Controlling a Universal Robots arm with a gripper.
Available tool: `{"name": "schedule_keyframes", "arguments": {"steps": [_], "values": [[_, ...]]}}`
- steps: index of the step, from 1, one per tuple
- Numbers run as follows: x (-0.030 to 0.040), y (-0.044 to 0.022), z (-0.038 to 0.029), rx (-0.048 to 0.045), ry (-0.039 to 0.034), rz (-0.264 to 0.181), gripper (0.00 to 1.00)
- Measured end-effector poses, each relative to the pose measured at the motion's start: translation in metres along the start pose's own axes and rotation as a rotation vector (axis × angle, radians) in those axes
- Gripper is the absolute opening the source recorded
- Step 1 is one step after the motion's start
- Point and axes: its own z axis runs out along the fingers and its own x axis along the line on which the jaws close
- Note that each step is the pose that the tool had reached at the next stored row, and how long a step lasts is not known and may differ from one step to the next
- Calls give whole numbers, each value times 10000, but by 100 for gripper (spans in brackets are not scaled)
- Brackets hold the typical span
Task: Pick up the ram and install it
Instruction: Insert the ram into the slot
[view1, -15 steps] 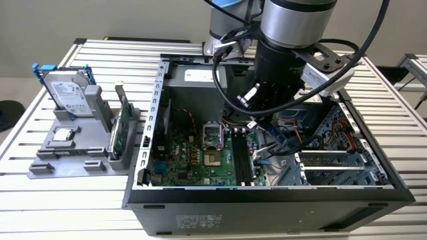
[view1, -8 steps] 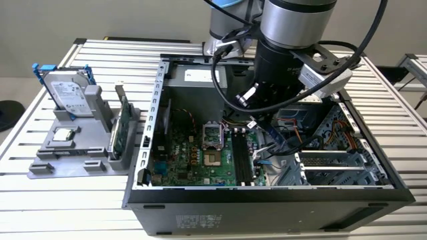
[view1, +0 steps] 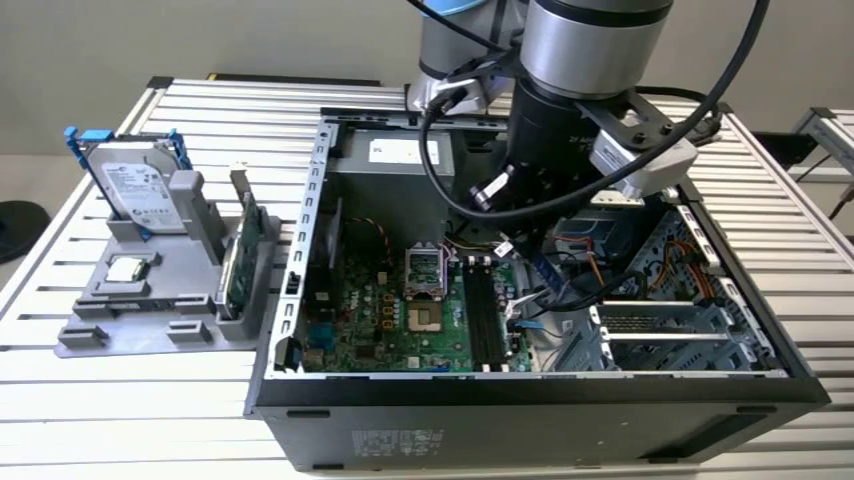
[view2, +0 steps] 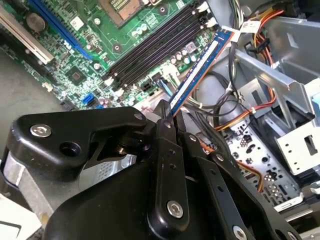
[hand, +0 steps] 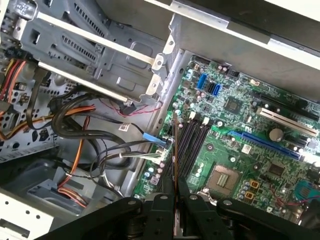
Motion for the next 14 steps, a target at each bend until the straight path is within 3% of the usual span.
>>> {"name": "schedule_keyframes", "arguments": {"steps": [14], "values": [[-1,0,17,-75,-28,1245,0]]}}
